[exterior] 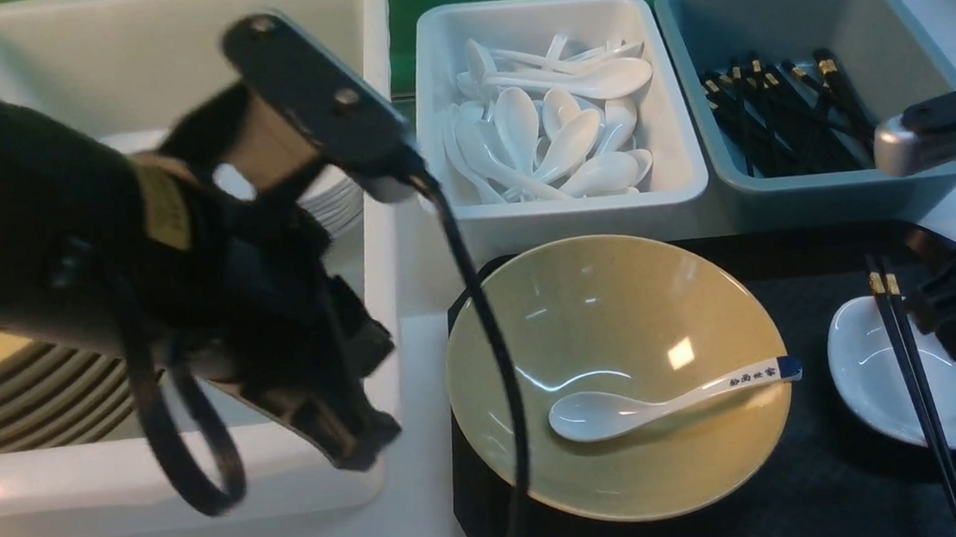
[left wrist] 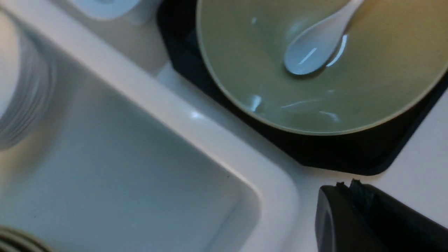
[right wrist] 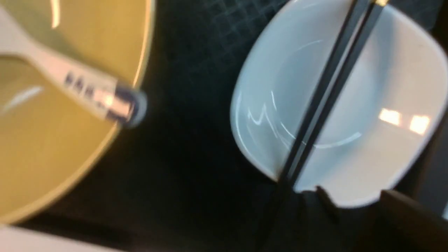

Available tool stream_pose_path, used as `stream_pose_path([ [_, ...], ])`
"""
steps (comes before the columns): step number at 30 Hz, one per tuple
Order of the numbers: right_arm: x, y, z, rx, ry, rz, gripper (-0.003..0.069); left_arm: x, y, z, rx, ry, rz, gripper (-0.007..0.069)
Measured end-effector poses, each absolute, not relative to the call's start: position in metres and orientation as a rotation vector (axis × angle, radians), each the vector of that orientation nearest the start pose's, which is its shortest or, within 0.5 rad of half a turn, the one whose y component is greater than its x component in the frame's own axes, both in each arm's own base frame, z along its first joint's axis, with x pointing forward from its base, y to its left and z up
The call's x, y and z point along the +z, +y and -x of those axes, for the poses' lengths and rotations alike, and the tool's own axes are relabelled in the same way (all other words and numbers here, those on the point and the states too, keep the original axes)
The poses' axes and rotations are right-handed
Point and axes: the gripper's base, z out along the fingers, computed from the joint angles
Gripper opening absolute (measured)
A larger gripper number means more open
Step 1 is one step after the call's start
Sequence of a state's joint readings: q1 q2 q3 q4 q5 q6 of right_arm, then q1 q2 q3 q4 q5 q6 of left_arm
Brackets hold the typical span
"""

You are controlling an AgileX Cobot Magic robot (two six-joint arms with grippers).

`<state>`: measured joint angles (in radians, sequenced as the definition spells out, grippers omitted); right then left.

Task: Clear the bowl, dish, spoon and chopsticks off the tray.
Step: Use the right arm to grab the chopsticks

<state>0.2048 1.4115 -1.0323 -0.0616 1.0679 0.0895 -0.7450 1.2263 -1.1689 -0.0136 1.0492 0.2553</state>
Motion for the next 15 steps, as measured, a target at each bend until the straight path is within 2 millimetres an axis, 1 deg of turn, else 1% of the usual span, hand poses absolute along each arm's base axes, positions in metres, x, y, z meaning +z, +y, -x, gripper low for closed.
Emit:
stream_pose_path([
  [1,0.266,0.048,-0.256,-0.037,2.921,0.200,0.0324,0.354,-0.163,-0.174,-0.197,2.284,-1.249,-0.0011],
  [2,0.258,0.050,-0.262,-0.035,2.934,0.171,0.0395,0.349,-0.171,-0.172,-0.201,2.283,-1.293,-0.0011],
  [3,0.257,0.050,-0.262,-0.035,2.935,0.171,0.0402,0.349,-0.172,-0.172,-0.202,2.283,-1.297,-0.0011],
  [4,0.250,0.052,-0.268,-0.034,2.944,0.157,0.0454,0.344,-0.176,-0.171,-0.203,2.287,-1.322,-0.0011],
  [5,0.248,0.052,-0.269,-0.034,2.946,0.155,0.0459,0.343,-0.177,-0.171,-0.203,2.288,-1.326,-0.0011],
  [6,0.244,0.053,-0.272,-0.034,2.951,0.144,0.0480,0.341,-0.177,-0.171,-0.201,2.294,-1.333,-0.0011],
  [10,0.226,0.053,-0.282,-0.039,2.985,0.127,0.0502,0.334,-0.176,-0.169,-0.192,2.317,-1.348,-0.0011],
  [12,0.220,0.047,-0.285,-0.041,2.998,0.086,0.0503,0.332,-0.175,-0.169,-0.188,2.327,-1.354,-0.0011],
  [15,0.212,0.038,-0.283,-0.043,3.000,0.030,0.0505,0.331,-0.175,-0.169,-0.186,2.331,-1.357,-0.0011],
])
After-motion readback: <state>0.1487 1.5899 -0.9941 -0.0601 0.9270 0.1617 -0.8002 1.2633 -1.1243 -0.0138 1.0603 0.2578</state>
